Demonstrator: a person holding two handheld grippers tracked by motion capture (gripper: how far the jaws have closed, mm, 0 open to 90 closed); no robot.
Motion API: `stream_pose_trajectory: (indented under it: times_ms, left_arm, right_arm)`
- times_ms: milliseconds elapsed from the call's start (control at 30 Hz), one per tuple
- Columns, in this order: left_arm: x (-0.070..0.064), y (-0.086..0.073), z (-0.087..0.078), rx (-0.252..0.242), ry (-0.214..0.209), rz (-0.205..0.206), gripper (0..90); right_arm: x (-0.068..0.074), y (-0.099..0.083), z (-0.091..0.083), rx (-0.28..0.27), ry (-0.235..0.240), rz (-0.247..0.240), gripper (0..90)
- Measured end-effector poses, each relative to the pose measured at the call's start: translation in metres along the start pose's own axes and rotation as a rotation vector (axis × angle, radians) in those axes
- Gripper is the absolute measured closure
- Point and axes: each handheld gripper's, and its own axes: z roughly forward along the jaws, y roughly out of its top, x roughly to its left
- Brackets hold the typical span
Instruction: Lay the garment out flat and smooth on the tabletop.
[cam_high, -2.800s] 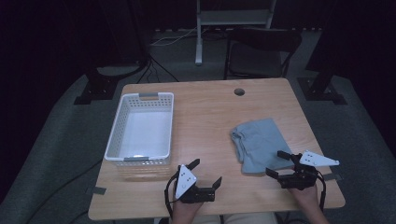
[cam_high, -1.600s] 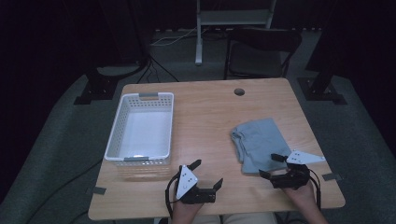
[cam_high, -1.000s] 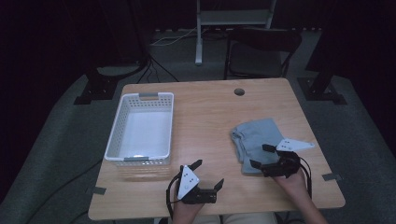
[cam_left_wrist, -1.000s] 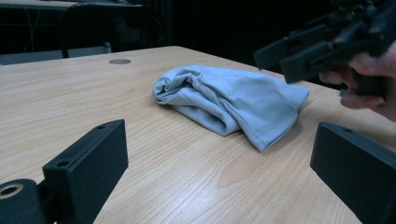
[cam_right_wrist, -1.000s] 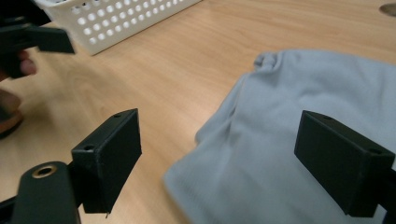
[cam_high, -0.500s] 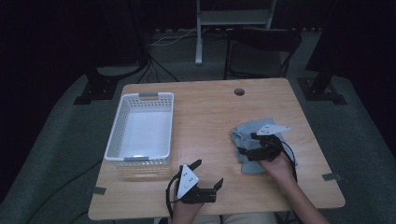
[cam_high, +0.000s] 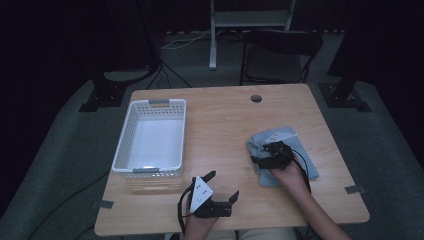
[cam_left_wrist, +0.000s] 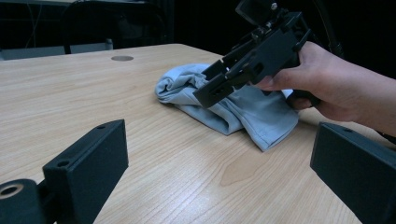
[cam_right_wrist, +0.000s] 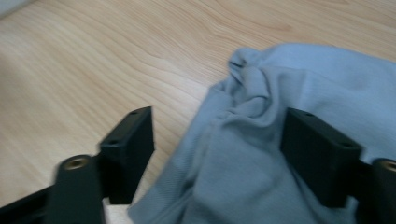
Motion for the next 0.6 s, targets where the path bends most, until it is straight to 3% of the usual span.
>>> stream_pose_trajectory:
  times_ms: [200,267,433,600]
  left_arm:
    - [0.000,0.000,0.000,0.005,0.014,-0.003,4.8]
    - [0.000,0.000,0.001,0.007,0.015,-0.009,4.8]
    - [0.000,0.000,0.001,0.011,0.013,-0.005,4.8]
    - [0.000,0.000,0.001,0.010,0.013,-0.006,4.8]
  right_arm:
    - [0.007,0.002,0.004,0.036,-0.082,-0.020,40.3]
    - [0.011,0.001,0.005,0.043,-0.120,-0.046,49.4]
    - [0.006,-0.001,0.001,0.023,-0.109,-0.025,74.0]
    - [0.010,-0.002,-0.005,-0.007,-0.088,-0.009,79.2]
